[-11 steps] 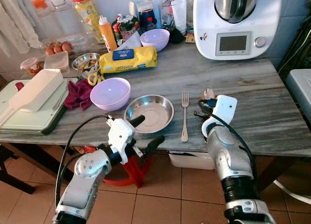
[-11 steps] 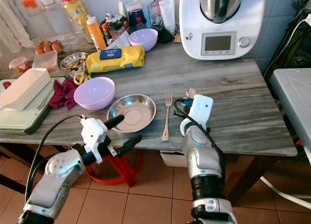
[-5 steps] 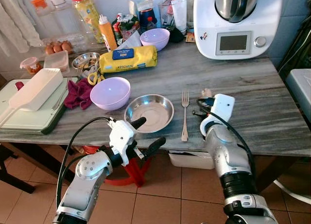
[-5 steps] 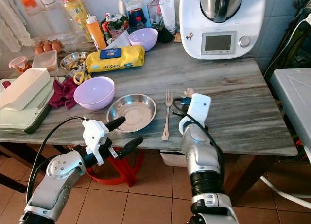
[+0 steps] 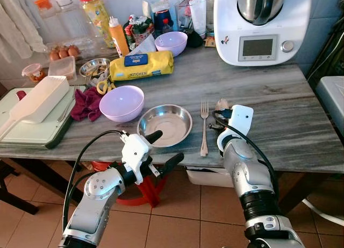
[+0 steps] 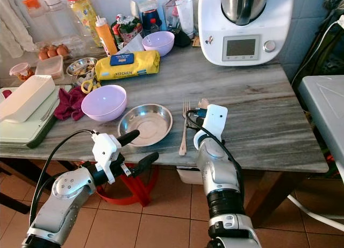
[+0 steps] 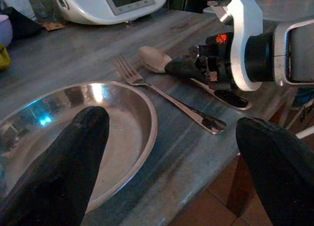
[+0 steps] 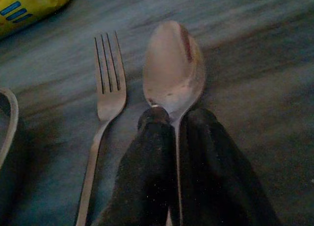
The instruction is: Setting the table
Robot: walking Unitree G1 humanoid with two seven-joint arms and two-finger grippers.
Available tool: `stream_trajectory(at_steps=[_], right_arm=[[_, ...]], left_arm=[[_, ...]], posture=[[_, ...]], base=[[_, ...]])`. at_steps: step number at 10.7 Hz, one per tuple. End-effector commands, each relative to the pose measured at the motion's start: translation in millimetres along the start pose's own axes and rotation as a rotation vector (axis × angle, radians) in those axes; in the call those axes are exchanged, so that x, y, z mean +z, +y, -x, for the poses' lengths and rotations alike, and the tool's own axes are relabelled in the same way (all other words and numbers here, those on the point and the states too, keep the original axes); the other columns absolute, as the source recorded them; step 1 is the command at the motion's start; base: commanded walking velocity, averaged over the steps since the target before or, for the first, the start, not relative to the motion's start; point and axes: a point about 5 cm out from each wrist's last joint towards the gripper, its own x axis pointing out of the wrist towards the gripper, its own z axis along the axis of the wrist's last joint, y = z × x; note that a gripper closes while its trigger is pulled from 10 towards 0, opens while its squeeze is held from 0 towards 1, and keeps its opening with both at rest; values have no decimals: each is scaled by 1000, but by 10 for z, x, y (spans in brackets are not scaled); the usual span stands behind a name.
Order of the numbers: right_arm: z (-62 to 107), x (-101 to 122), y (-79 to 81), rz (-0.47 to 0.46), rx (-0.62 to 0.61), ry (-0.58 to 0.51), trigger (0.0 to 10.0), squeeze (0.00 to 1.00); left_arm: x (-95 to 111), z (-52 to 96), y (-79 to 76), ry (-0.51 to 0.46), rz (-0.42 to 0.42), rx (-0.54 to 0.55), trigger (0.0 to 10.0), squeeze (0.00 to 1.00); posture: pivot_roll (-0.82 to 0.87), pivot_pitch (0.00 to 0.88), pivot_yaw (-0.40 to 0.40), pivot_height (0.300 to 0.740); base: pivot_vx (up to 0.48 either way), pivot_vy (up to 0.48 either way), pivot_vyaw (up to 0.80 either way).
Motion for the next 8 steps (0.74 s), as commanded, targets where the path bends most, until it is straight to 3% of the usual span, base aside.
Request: stream_trajectory(at_steps=[1, 4, 8], right_arm=[[-2, -141, 20, -3, 8, 68, 10000, 1000], [4, -139, -3, 11, -3, 60, 10000, 1000], [63, 136, 45, 58, 31, -87, 10000, 1000]], left_arm=[[10, 15, 7, 5, -15, 1, 10000, 0], [1, 6, 1, 6, -13, 0, 10000, 0], [5, -4, 9, 2, -15, 6, 10000, 0]], posture=[[-171, 71, 155, 740], [-174, 69, 153, 740], [-173, 60, 149, 740]], base=[[0, 0, 0], [0, 0, 0], [0, 0, 0]])
